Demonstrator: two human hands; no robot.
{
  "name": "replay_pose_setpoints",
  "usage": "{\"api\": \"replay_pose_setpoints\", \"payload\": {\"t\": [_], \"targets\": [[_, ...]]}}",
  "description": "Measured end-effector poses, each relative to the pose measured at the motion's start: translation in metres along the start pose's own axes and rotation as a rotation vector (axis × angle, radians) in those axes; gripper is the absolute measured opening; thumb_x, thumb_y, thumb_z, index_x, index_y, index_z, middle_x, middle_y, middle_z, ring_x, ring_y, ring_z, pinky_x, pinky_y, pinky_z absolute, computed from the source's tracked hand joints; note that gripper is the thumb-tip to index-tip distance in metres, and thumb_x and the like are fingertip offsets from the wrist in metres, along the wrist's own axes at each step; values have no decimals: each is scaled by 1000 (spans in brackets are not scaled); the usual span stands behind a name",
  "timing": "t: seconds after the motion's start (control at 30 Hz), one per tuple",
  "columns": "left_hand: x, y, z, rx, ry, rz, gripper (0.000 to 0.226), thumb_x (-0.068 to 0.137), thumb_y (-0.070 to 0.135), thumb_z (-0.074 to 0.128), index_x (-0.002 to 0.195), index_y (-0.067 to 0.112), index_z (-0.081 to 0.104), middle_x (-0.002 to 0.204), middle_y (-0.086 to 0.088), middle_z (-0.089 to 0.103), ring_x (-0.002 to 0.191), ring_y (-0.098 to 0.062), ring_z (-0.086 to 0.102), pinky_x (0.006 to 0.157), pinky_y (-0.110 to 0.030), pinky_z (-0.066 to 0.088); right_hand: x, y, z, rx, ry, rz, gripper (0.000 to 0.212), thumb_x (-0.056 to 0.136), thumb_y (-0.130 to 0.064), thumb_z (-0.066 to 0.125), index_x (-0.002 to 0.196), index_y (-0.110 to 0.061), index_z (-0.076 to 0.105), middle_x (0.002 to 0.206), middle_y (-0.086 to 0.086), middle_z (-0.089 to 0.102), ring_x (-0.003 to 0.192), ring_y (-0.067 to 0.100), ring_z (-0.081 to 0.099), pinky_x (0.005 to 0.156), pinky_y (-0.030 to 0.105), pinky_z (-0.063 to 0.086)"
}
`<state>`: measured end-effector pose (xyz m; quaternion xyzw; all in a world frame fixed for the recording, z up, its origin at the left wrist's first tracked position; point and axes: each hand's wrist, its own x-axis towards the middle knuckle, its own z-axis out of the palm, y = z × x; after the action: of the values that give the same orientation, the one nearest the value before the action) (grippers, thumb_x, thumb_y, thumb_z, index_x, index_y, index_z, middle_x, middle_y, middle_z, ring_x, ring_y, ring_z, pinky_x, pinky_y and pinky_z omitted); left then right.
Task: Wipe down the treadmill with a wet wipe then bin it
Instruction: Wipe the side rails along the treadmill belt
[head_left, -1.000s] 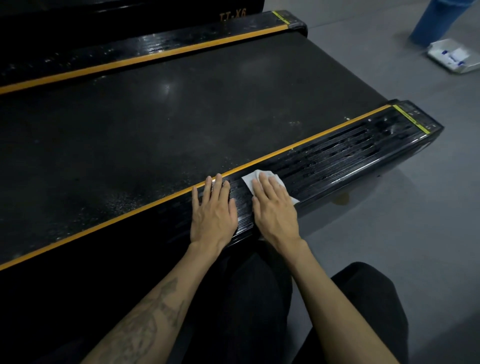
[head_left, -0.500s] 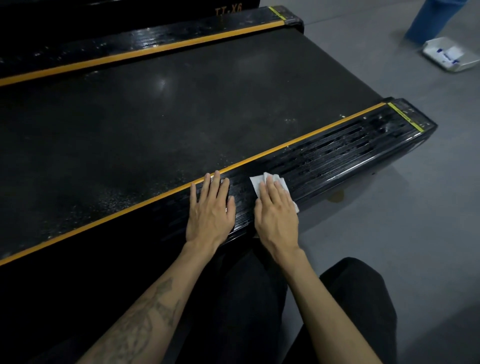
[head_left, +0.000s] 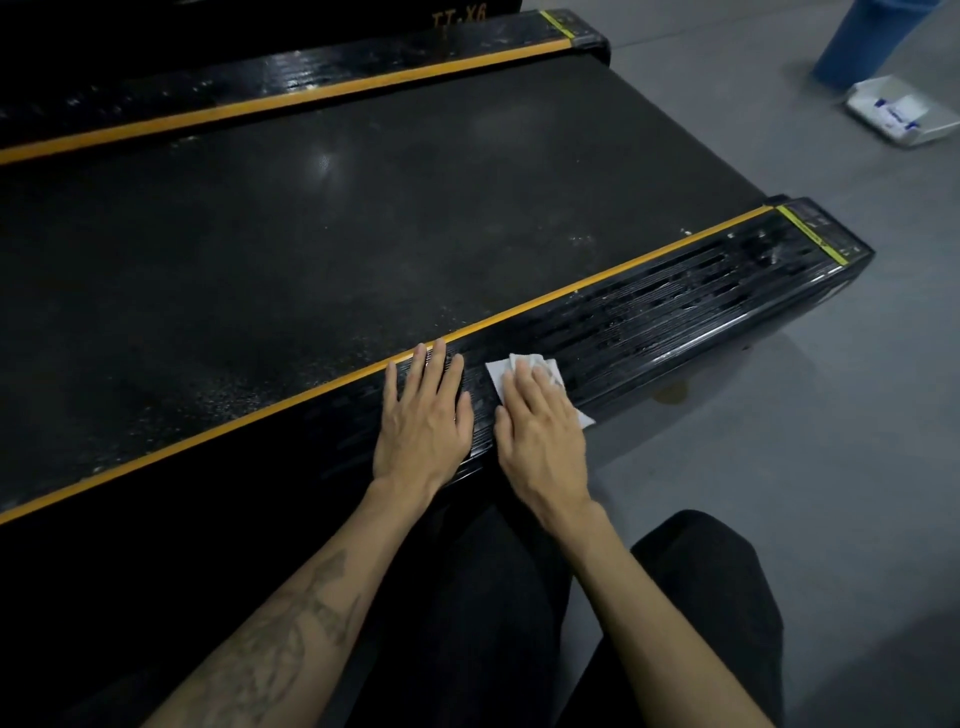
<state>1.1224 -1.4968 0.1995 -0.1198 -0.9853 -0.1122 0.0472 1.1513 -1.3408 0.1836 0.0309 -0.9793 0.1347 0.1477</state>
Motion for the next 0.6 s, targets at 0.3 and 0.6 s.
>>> {"api": "replay_pose_setpoints", "payload": {"t": [0.3, 0.6], "targets": [[1, 0, 1, 9, -10, -1, 65, 103, 43, 15, 157, 15, 38, 169, -7, 25, 158, -23, 14, 128, -54, 14, -13, -4, 0, -14, -6, 102, 54, 106, -31, 32, 150, -3, 48, 159, 16, 41, 151, 29, 34, 122, 47, 32], [0, 0, 0, 7, -3, 8, 65, 103, 44, 18, 156, 14, 40, 168, -8, 27, 158, -24, 16, 127, -55, 15, -11, 12, -3, -26, 5, 112, 54, 108, -30, 31, 151, -2, 46, 161, 17, 39, 151, 30, 33, 122, 47, 32]]}}
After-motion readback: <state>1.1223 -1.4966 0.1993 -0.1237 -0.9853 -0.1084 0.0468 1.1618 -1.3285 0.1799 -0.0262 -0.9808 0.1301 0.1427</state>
